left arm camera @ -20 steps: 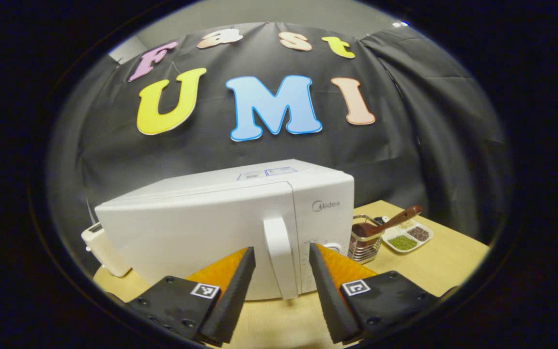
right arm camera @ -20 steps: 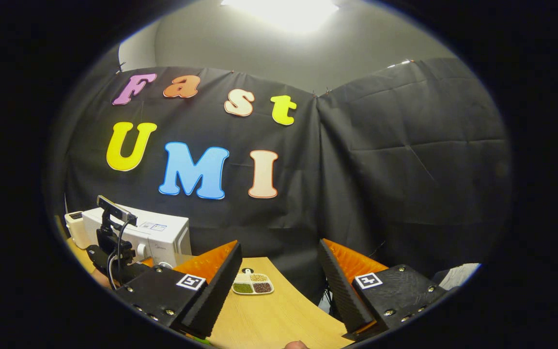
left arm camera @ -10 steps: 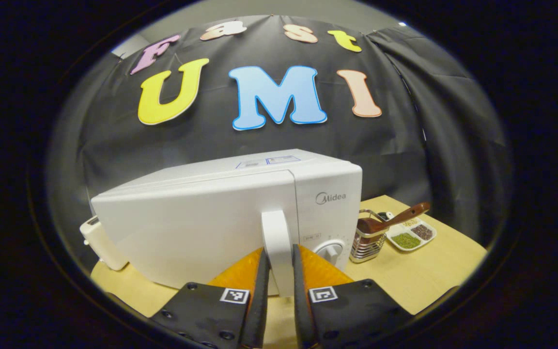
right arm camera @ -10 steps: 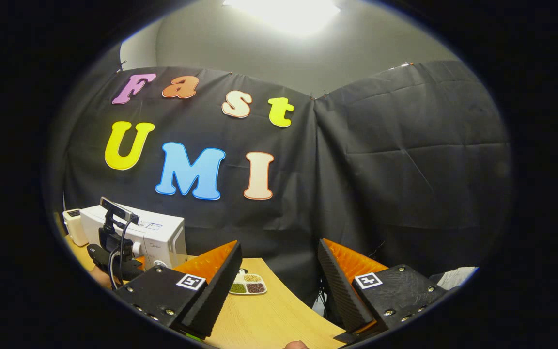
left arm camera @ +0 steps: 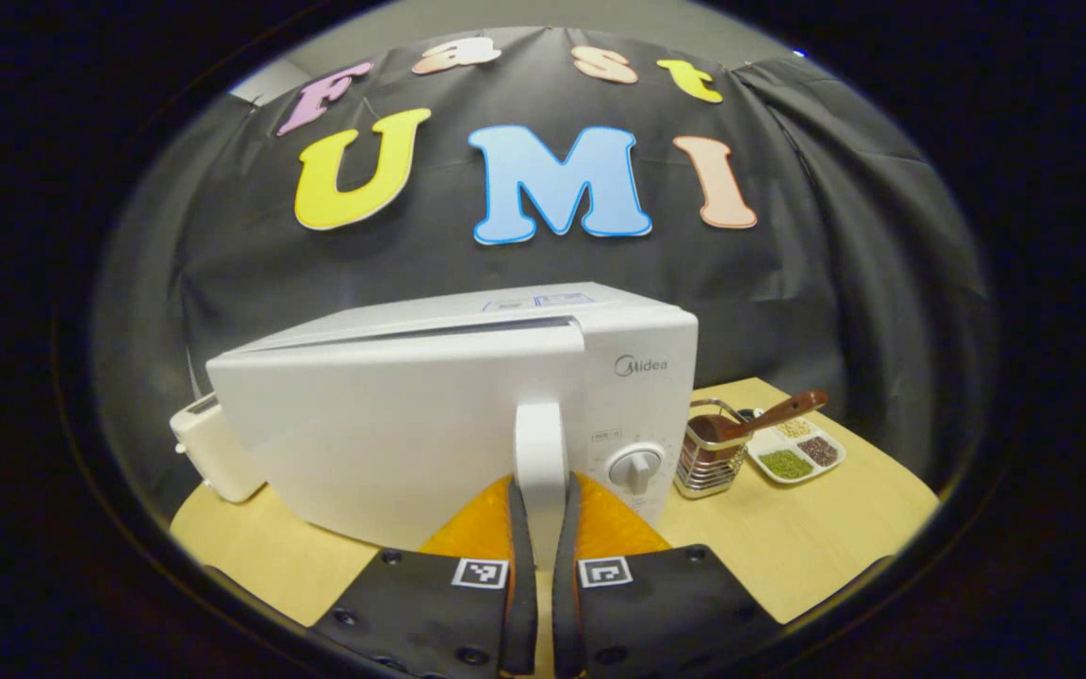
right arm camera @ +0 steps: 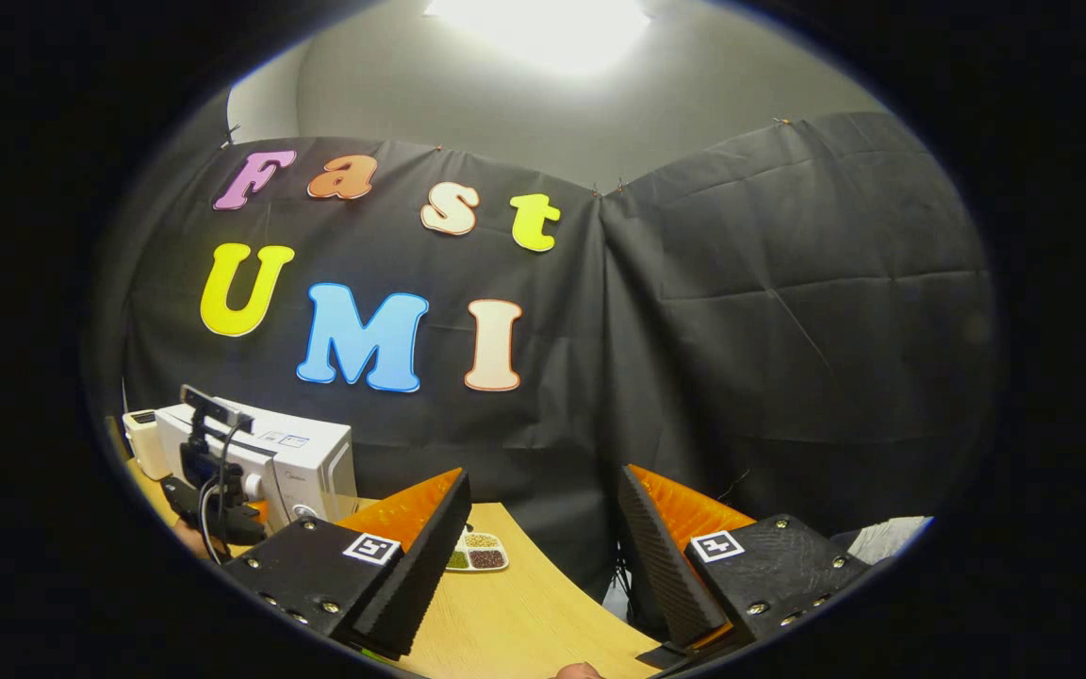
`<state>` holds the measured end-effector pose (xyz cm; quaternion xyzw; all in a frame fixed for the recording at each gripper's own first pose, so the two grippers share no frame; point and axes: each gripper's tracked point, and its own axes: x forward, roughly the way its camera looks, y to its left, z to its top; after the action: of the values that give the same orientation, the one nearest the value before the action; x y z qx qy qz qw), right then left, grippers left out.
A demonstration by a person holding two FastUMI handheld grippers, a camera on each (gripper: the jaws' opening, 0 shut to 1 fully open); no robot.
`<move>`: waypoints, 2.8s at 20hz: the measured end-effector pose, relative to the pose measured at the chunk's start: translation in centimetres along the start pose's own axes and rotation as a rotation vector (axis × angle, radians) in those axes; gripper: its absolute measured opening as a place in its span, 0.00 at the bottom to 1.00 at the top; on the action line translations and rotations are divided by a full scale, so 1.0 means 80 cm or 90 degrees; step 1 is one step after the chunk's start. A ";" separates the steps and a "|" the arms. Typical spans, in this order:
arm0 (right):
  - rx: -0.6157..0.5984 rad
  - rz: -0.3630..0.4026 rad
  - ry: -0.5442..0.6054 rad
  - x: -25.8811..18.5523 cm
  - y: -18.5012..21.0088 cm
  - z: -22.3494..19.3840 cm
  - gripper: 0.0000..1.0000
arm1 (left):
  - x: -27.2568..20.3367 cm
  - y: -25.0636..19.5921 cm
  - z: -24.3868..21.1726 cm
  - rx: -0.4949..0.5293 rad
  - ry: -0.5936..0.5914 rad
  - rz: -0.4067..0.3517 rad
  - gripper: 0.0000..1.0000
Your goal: Open the microwave oven with the left hand, put the food in, and close the microwave oven.
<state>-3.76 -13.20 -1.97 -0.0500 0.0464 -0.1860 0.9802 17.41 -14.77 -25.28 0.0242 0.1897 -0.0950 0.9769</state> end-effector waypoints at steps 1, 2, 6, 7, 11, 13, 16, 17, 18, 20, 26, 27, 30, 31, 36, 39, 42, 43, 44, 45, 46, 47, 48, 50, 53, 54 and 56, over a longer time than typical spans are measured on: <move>0.009 0.009 0.004 0.000 0.002 -0.004 0.96 | -0.011 0.005 -0.005 0.005 -0.002 0.000 0.13; 0.013 0.017 0.008 0.000 0.004 -0.008 0.96 | -0.021 0.006 -0.011 0.001 0.002 -0.003 0.13; 0.031 0.058 0.006 0.000 0.016 -0.012 0.96 | -0.055 0.018 -0.019 -0.001 0.014 0.005 0.13; 0.033 0.074 0.007 0.000 0.022 -0.014 0.96 | -0.065 0.022 -0.022 -0.003 0.016 0.012 0.13; 0.041 0.141 -0.003 -0.001 0.040 -0.012 0.96 | -0.102 0.041 -0.034 -0.012 0.024 0.042 0.13; 0.040 0.184 -0.007 -0.005 0.053 -0.011 0.96 | -0.120 0.051 -0.040 -0.015 0.026 0.062 0.13; 0.036 0.244 -0.012 -0.012 0.071 -0.007 0.96 | -0.144 0.068 -0.048 -0.019 0.032 0.086 0.13; 0.036 0.260 -0.017 -0.015 0.077 -0.004 0.96 | -0.153 0.074 -0.050 -0.020 0.033 0.094 0.13; 0.036 0.272 -0.022 -0.018 0.083 -0.002 0.96 | -0.161 0.082 -0.053 -0.020 0.034 0.100 0.13; 0.041 0.293 -0.027 -0.025 0.099 0.001 0.96 | -0.179 0.098 -0.061 -0.024 0.035 0.112 0.13; 0.053 0.343 -0.027 -0.054 0.166 0.011 0.96 | -0.225 0.148 -0.080 -0.028 0.043 0.105 0.13; 0.054 0.350 -0.028 -0.059 0.178 0.013 0.96 | -0.232 0.156 -0.083 -0.028 0.043 0.102 0.13; 0.049 0.357 -0.025 -0.073 0.207 0.014 0.96 | -0.250 0.181 -0.091 -0.029 0.043 0.094 0.13; 0.052 0.359 -0.025 -0.079 0.216 0.017 0.96 | -0.255 0.189 -0.091 -0.031 0.042 0.087 0.13; 0.054 0.363 -0.030 -0.102 0.261 0.025 0.96 | -0.275 0.226 -0.103 -0.027 0.041 0.064 0.13; 0.053 0.366 -0.033 -0.113 0.286 0.031 0.96 | -0.284 0.250 -0.108 -0.031 0.044 0.057 0.12; 0.056 0.368 -0.036 -0.124 0.309 0.034 0.96 | -0.292 0.272 -0.113 -0.032 0.043 0.054 0.12; 0.054 0.367 -0.036 -0.127 0.316 0.034 0.96 | -0.294 0.282 -0.115 -0.032 0.043 0.055 0.12; 0.052 0.368 -0.036 -0.130 0.323 0.033 0.96 | -0.298 0.291 -0.116 -0.031 0.043 0.056 0.12; 0.051 0.368 -0.036 -0.133 0.330 0.033 0.96 | -0.299 0.300 -0.118 -0.031 0.045 0.056 0.12; 0.051 0.369 -0.036 -0.136 0.336 0.034 0.96 | -0.301 0.309 -0.120 -0.034 0.045 0.056 0.12; 0.051 0.369 -0.037 -0.139 0.343 0.035 0.96 | -0.302 0.316 -0.120 -0.038 0.045 0.055 0.12; 0.050 0.369 -0.038 -0.141 0.349 0.036 0.96 | -0.305 0.323 -0.122 -0.039 0.044 0.054 0.13; 0.046 0.369 -0.040 -0.146 0.360 0.038 0.96 | -0.308 0.335 -0.125 -0.043 0.042 0.045 0.12; 0.037 0.369 -0.044 -0.153 0.373 0.041 0.96 | -0.310 0.346 -0.128 -0.045 0.042 0.033 0.12; 0.035 0.371 -0.044 -0.155 0.377 0.042 0.96 | -0.311 0.350 -0.128 -0.043 0.040 0.030 0.12; 0.029 0.377 -0.042 -0.161 0.387 0.042 0.96 | -0.311 0.359 -0.131 -0.048 0.041 0.028 0.13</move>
<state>-4.15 20.47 -1.27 -0.0187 0.0227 0.1090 0.9936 -3.48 18.63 -25.36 -0.0053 0.2241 -0.0654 0.9724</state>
